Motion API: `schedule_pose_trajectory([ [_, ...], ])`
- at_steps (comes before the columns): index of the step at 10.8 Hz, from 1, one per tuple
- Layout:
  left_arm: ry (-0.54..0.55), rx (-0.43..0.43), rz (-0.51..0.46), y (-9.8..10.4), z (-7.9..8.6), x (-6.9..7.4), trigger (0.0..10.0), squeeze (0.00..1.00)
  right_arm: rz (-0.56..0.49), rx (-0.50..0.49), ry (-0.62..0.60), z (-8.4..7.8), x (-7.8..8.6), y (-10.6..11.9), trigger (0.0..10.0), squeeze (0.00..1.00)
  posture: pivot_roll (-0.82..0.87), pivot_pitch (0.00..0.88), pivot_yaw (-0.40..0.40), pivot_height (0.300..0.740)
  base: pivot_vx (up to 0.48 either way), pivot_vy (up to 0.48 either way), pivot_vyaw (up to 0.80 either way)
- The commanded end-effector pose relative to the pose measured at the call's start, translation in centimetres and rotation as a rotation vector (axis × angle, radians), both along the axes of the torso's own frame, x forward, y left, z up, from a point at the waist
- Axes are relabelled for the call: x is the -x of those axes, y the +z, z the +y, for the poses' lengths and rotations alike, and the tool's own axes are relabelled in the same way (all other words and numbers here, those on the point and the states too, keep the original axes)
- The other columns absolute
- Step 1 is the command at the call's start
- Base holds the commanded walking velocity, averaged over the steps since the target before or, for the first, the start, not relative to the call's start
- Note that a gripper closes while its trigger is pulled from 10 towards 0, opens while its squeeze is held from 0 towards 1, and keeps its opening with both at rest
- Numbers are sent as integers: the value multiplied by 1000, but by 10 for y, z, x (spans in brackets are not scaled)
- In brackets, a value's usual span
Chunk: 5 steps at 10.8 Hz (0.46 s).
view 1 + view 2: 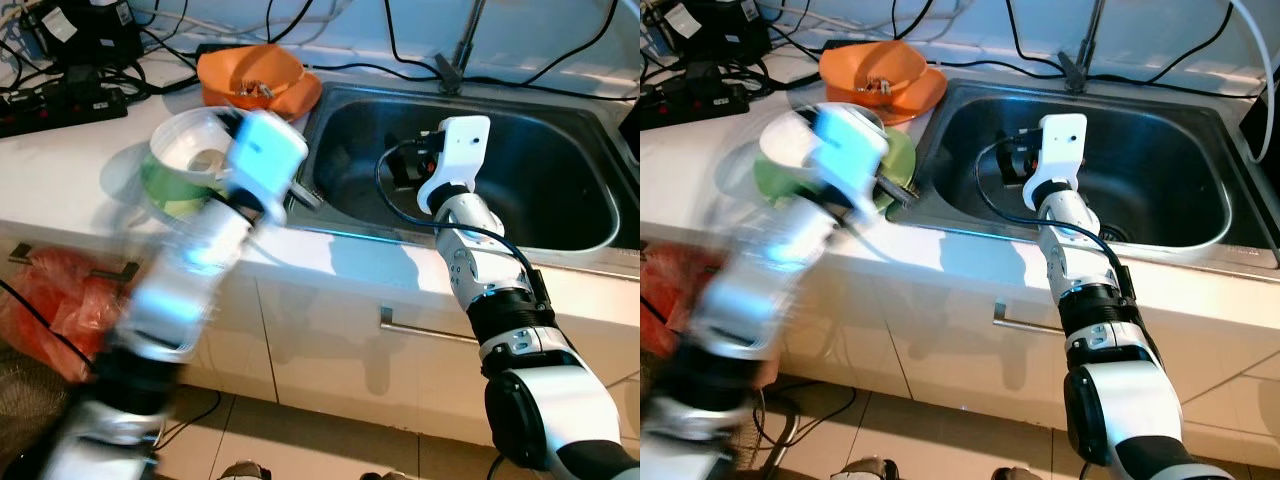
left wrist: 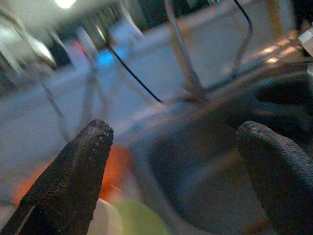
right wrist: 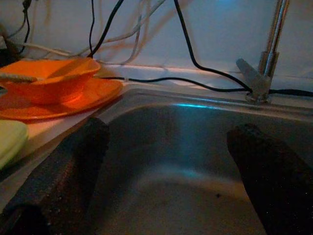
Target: Kitchen organization
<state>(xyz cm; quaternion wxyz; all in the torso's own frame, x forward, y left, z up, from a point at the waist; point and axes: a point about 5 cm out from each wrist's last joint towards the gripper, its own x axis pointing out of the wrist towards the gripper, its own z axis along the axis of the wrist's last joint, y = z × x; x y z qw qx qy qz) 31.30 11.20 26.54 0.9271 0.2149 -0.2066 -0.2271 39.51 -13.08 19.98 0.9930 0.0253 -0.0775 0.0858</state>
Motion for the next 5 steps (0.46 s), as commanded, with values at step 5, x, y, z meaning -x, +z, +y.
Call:
schedule_pose_trajectory([
  [5, 324, 8, -75, -22, 57, 11, 10000, 0, 17, -31, 11, 6, 1, -2, 10000, 0, 156, 76, -4, 740, 0, 0, 0],
])
